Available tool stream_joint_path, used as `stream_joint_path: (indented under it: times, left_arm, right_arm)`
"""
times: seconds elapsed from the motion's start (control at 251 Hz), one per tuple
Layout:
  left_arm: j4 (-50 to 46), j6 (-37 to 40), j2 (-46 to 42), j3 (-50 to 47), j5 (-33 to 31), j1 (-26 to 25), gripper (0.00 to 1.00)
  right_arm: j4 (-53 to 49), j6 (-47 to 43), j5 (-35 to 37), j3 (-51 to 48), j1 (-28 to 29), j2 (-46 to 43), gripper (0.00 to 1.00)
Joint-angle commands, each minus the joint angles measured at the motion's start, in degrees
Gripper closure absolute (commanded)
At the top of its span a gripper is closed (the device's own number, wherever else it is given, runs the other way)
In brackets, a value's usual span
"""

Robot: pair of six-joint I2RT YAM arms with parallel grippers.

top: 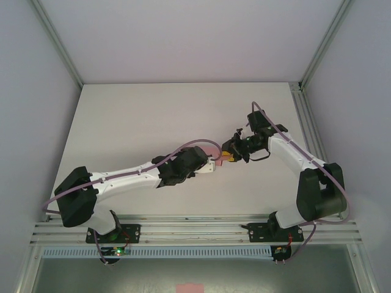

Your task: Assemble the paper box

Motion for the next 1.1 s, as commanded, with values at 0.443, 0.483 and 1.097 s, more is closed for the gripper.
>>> stream_joint_path:
  times: [0.443,0.483,1.097]
  left_arm:
    - [-21.22,-9.85,1.51,10.77,34.41,12.66,0.66]
    - [-24.45,-10.36,2.49,12.62,39.72,14.72,0.66]
    - [-34.20,-5.90,13.60,17.72,46.16,17.60,0.61]
  right_arm:
    - [12.19,-30.93,28.56,-0.90,1.43,-19.01,0.34]
    - [14.93,-35.46,28.21,-3.29,2.68,-22.23,0.30]
    - [14.57,-59.59,17.01,-7.64,11.40,-14.18,0.36]
